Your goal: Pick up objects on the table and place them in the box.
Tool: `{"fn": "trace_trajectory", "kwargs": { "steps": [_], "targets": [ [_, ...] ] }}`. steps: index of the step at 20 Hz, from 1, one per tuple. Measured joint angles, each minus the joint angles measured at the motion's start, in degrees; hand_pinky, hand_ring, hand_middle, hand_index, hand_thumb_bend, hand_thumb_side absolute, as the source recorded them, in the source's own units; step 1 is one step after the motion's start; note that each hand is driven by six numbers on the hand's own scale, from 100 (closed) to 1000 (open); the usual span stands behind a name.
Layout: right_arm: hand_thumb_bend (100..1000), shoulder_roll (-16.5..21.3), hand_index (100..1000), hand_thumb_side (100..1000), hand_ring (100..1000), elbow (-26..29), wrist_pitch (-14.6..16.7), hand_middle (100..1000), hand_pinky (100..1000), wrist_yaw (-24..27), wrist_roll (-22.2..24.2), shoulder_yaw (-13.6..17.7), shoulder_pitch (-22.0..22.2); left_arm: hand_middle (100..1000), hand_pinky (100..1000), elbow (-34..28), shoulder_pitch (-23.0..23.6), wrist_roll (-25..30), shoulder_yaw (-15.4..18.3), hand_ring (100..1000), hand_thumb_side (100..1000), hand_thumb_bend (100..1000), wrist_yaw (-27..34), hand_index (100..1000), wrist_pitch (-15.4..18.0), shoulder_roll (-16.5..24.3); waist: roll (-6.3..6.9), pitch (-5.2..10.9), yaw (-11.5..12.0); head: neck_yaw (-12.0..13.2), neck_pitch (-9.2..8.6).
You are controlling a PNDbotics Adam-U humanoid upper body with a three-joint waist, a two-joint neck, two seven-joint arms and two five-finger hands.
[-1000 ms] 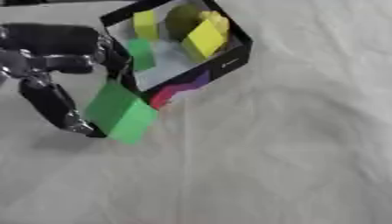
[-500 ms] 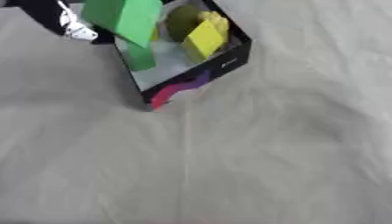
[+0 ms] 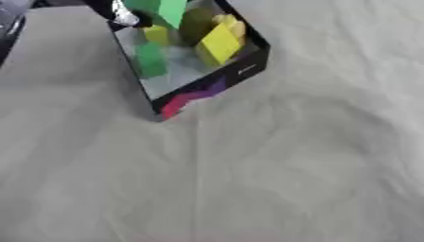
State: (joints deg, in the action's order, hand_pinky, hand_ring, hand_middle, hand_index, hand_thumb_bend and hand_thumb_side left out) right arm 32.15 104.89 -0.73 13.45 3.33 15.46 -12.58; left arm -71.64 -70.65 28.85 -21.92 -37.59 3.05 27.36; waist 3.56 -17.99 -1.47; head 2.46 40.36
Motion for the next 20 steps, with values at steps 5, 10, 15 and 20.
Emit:
{"fn": "trace_trajectory", "kwargs": {
  "steps": [5,10,15,20],
  "targets": [
    [100,0.0,846,671,705,0.0,0.0,699,822,0.0,0.1,0.0,-0.1,505,666,3.8,0.2,-0.4,0.4,555,100,499,-3.3,597,2.2,-1.3,0.00,0.00,-0.1,0.3,-0.79],
    [100,0.0,846,672,705,0.0,0.1,699,823,0.3,0.4,-0.3,-0.8,526,680,7.1,1.0,-1.0,1.1,567,100,518,-6.1,601,3.7,-2.8,0.00,-0.02,-0.7,0.7,-1.66],
    [100,0.0,846,675,704,0.0,0.1,699,823,0.4,0.5,-0.3,-1.0,574,700,9.8,1.6,-1.7,1.8,594,100,545,-8.0,637,4.6,-3.9,0.00,-0.07,-1.1,1.0,-1.92],
    [100,0.0,846,675,703,0.0,0.1,699,824,0.4,0.6,-0.3,-1.0,712,764,11.0,1.7,-1.9,2.0,703,146,749,-8.6,797,5.3,-4.4,0.00,-0.08,-1.0,1.0,-1.92]
  ]
}}
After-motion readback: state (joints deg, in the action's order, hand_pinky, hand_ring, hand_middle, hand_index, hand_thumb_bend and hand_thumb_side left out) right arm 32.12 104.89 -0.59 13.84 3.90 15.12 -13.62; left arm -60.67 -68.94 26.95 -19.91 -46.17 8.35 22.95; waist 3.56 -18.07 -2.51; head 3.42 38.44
